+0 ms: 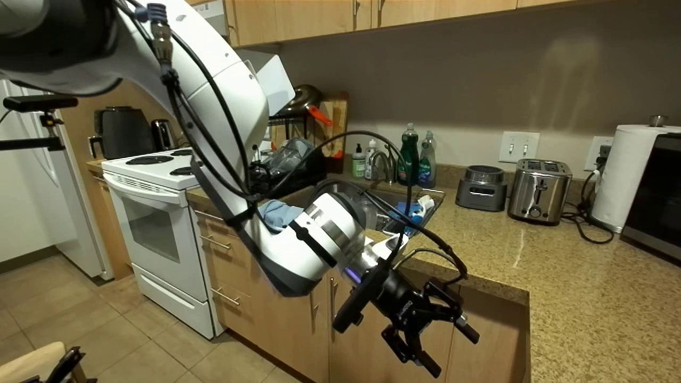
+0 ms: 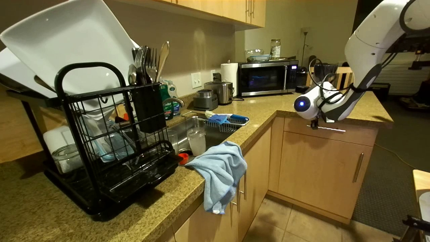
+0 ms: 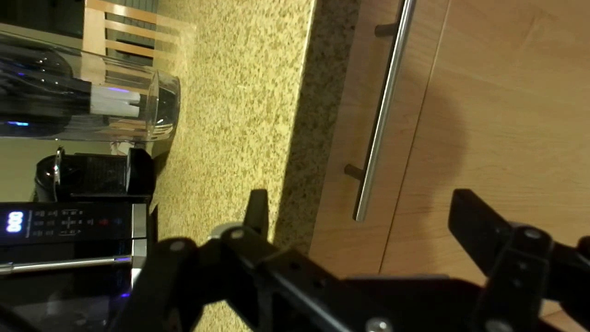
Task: Open the drawer
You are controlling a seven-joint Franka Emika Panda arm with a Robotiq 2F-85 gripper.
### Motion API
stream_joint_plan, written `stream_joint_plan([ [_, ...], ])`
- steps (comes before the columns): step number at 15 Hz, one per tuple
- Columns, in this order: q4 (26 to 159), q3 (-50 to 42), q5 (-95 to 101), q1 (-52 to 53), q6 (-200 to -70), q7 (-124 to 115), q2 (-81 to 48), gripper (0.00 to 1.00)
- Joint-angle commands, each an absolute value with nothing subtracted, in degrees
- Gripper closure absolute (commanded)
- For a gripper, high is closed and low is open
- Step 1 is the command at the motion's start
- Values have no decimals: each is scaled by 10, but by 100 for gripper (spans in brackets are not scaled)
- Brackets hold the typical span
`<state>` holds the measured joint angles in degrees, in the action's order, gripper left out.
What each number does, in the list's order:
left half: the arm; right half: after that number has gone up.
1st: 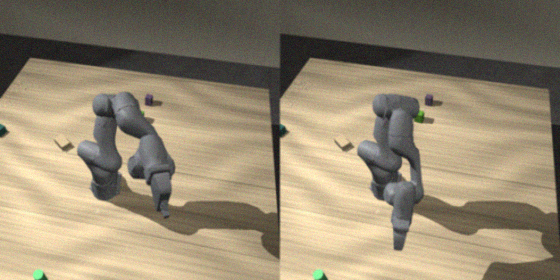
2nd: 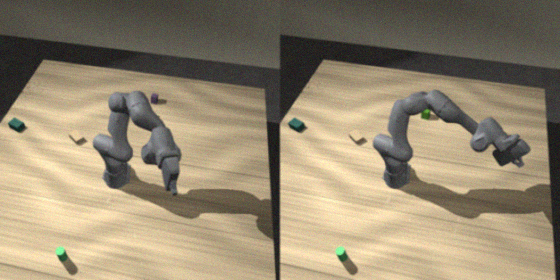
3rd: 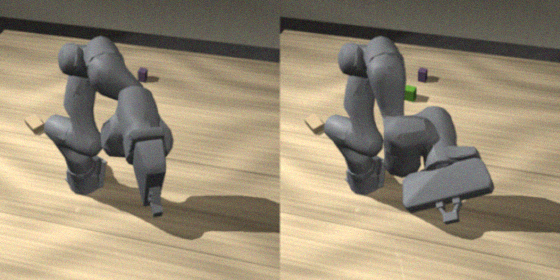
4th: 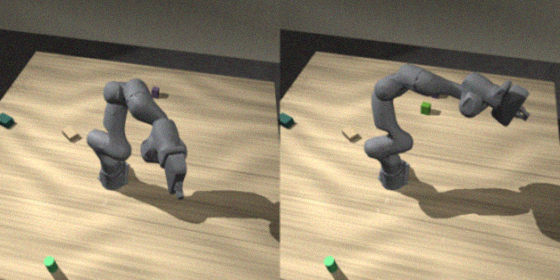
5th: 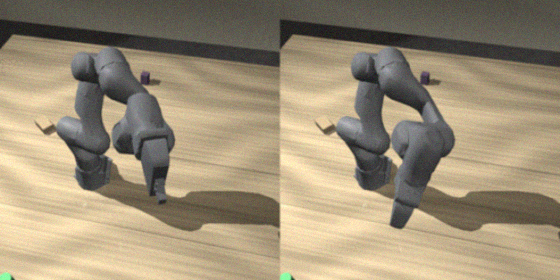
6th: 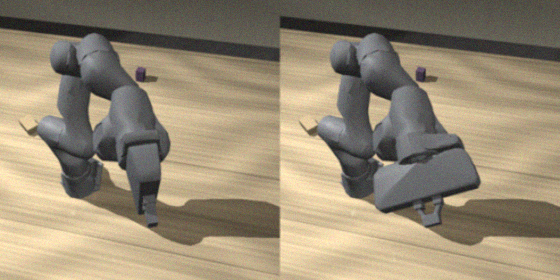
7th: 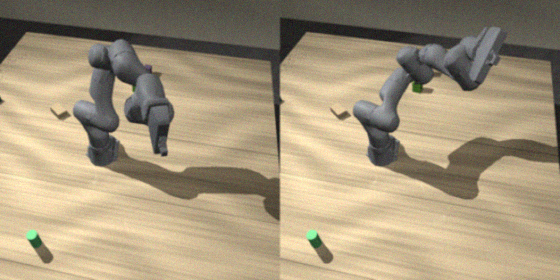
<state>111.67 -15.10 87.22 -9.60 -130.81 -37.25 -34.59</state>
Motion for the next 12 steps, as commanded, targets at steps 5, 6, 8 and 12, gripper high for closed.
stream_joint_plan([
  [5, 1119, -133, 1026, -122, -1262, -484, -388, 0],
  [6, 1119, -129, 1036, -126, -1254, -493, -392, 0],
  [8, 1121, -123, 1046, -134, -1239, -506, -397, 0],
  [12, 1132, -114, 1052, -145, -1214, -543, -406, 0],
])
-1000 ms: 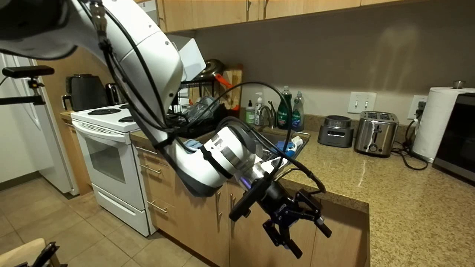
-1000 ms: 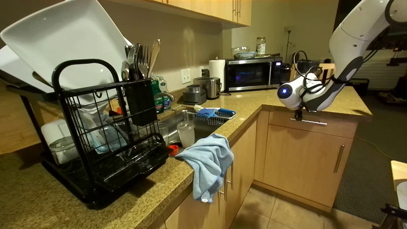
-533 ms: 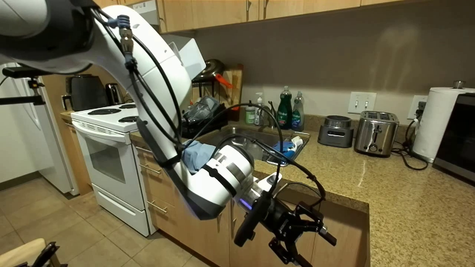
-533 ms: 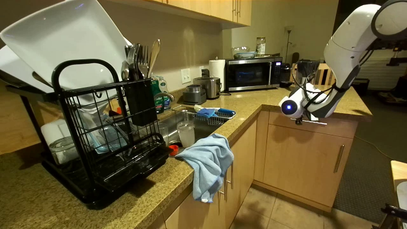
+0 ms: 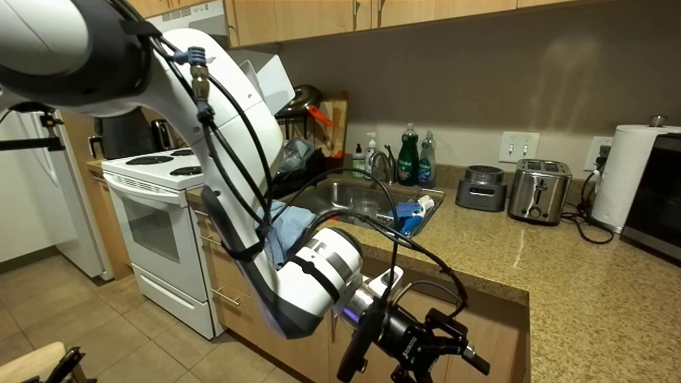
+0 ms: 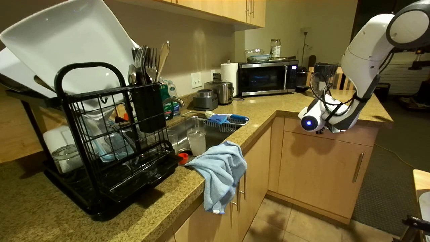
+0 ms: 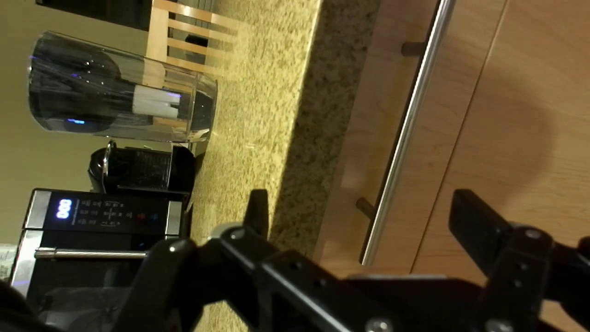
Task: Open the drawer
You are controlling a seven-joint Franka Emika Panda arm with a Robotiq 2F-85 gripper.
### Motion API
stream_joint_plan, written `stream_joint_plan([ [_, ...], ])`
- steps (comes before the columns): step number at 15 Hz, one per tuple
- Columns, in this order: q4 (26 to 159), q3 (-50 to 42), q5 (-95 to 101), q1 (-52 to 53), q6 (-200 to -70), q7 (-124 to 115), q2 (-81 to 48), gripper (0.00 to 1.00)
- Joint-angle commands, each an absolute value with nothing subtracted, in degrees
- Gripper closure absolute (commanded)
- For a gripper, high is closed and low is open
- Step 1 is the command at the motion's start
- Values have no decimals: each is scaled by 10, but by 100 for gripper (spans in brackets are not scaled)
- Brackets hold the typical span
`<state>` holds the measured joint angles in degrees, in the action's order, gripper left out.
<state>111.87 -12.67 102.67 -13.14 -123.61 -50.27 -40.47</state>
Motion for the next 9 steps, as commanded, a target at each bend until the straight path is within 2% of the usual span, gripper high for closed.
stream_joint_plan([
  [1, 1134, -112, 1056, -147, -1209, -552, -409, 0],
  [7, 1143, -98, 1068, -146, -1189, -586, -422, 0],
  [9, 1156, -80, 1024, -162, -1231, -529, -395, 0],
])
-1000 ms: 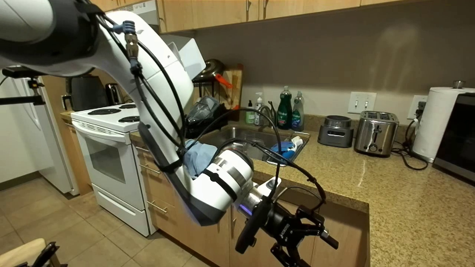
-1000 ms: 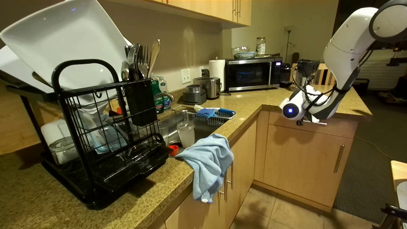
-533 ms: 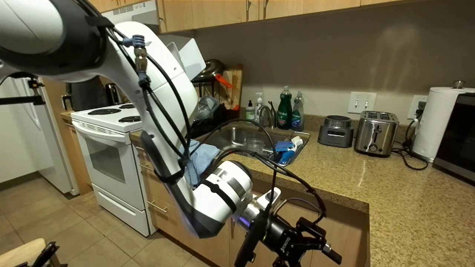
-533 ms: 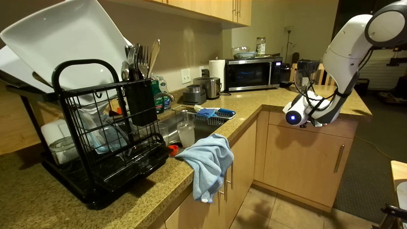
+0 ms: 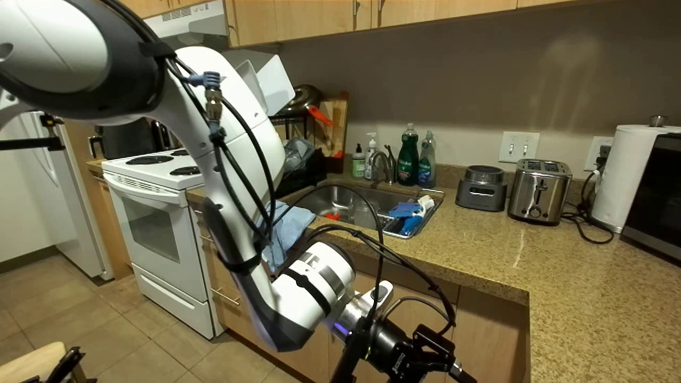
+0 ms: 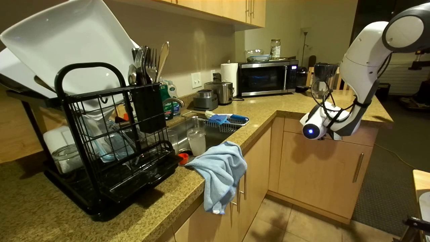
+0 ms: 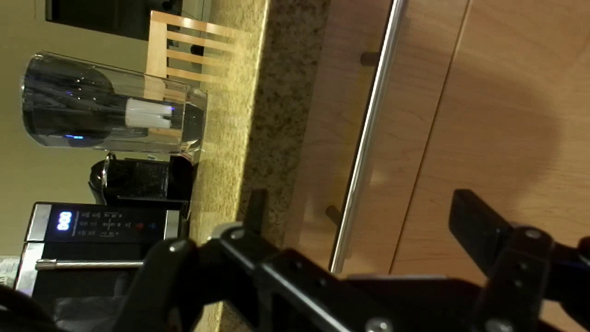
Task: Open the drawer
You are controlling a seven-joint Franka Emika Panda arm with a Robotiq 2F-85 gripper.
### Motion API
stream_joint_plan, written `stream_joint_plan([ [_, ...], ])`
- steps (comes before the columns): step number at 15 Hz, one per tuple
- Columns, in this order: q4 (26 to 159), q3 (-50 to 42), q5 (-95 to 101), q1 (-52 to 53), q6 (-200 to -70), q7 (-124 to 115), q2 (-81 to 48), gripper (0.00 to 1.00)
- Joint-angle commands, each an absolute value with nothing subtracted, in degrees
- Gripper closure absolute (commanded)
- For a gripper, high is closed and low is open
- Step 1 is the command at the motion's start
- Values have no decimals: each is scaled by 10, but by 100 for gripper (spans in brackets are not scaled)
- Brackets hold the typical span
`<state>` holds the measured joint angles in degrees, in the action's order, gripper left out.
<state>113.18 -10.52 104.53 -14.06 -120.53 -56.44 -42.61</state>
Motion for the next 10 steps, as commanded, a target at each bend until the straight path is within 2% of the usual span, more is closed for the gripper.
stream_joint_plan([
  [1, 1133, -88, 1042, -153, -1204, -558, -424, 0],
  [10, 1123, -83, 1038, -149, -1188, -560, -444, 0],
])
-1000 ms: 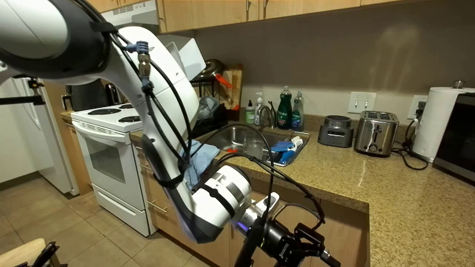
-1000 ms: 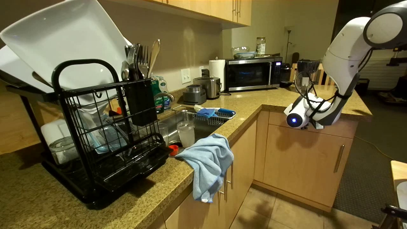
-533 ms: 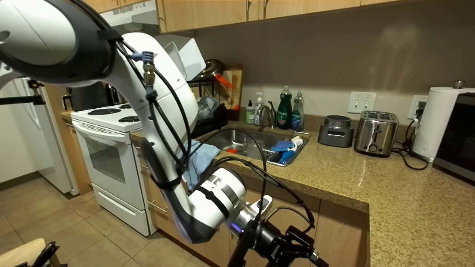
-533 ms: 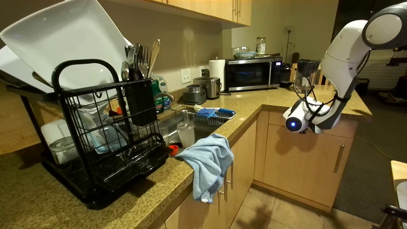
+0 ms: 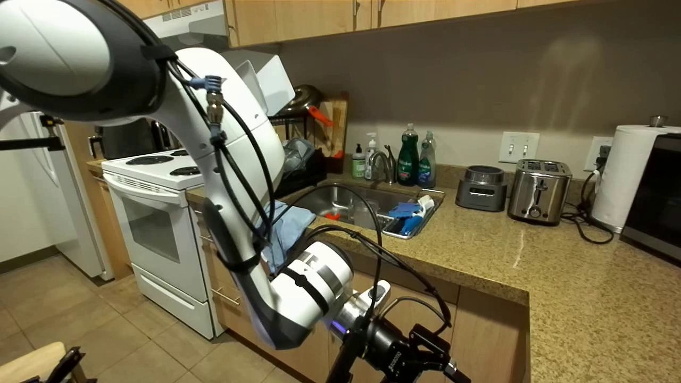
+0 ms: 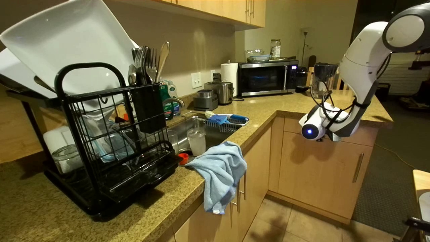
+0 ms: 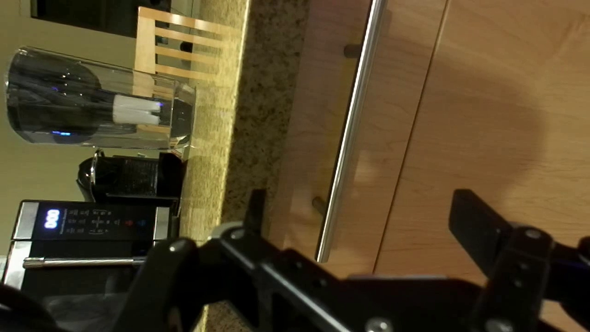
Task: Open the drawer
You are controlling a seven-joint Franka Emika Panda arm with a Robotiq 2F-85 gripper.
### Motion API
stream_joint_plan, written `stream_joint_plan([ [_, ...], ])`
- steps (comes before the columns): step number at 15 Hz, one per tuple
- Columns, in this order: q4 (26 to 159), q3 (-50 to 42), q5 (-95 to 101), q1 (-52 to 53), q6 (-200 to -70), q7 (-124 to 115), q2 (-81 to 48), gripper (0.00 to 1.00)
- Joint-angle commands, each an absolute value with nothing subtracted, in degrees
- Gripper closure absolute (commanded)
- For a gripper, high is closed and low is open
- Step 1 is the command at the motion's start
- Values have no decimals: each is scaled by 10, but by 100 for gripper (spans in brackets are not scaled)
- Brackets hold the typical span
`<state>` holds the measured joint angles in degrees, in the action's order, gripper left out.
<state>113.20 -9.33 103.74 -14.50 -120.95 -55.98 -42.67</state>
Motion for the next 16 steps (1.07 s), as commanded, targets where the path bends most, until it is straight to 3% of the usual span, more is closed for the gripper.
stream_joint_plan([
  [1, 1117, -82, 1035, -147, -1177, -564, -454, 0],
  [16, 908, -84, 1027, -152, -1021, -577, -642, 0],
])
